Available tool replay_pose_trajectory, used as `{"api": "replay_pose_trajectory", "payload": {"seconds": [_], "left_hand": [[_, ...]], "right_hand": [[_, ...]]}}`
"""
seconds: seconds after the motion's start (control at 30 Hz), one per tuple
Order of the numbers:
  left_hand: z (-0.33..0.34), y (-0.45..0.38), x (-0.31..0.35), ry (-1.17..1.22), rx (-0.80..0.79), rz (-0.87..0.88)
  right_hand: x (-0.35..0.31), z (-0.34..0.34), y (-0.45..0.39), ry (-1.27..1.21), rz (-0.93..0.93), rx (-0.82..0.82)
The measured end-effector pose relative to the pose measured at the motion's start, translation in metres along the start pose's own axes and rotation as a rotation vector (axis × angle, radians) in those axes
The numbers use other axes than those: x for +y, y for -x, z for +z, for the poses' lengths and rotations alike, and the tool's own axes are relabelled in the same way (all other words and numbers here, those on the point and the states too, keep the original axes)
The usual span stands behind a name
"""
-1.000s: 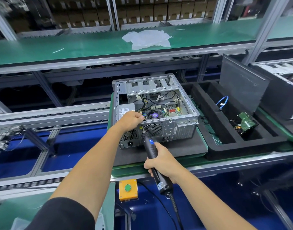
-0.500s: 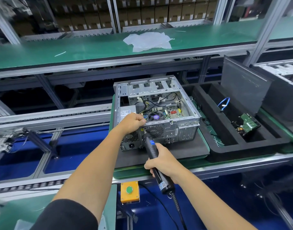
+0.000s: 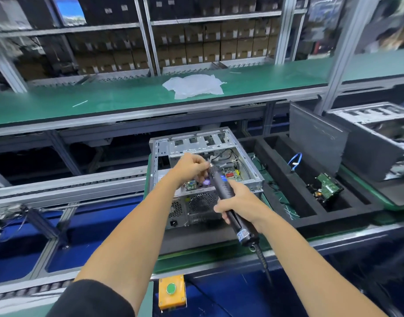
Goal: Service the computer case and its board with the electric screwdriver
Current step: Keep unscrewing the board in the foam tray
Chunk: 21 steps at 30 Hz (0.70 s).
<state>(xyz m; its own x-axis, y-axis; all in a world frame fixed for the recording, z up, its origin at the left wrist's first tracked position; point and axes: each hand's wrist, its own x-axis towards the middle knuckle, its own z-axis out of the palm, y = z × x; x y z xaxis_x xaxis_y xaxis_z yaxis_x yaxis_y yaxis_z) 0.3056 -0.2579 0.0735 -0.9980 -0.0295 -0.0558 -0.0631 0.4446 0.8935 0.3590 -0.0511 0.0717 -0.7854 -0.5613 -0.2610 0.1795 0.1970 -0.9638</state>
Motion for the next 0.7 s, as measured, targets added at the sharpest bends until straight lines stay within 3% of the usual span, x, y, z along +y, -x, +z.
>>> {"api": "replay_pose_trajectory", "payload": {"seconds": [0.1, 0.23, 0.6, 0.7], "left_hand": [[0.03, -0.022, 0.028, 0.107, -0.023, -0.012], [0.085, -0.06, 0.064, 0.19, 0.063, -0.081], [0.242, -0.184, 0.096, -0.17, 0.107, -0.067], [0.27, -0.208, 0.091, -0.118, 0.166, -0.13]], "right_hand": [[-0.002, -0.032, 0.0, -0.018, -0.004, 0.05], [0.003, -0.084, -0.003, -0.044, -0.011, 0.094], [0.044, -0.271, -0.034, -0.071, 0.067, 0.126], [0.055, -0.304, -0.049, -0.041, 0.103, 0.114]]}}
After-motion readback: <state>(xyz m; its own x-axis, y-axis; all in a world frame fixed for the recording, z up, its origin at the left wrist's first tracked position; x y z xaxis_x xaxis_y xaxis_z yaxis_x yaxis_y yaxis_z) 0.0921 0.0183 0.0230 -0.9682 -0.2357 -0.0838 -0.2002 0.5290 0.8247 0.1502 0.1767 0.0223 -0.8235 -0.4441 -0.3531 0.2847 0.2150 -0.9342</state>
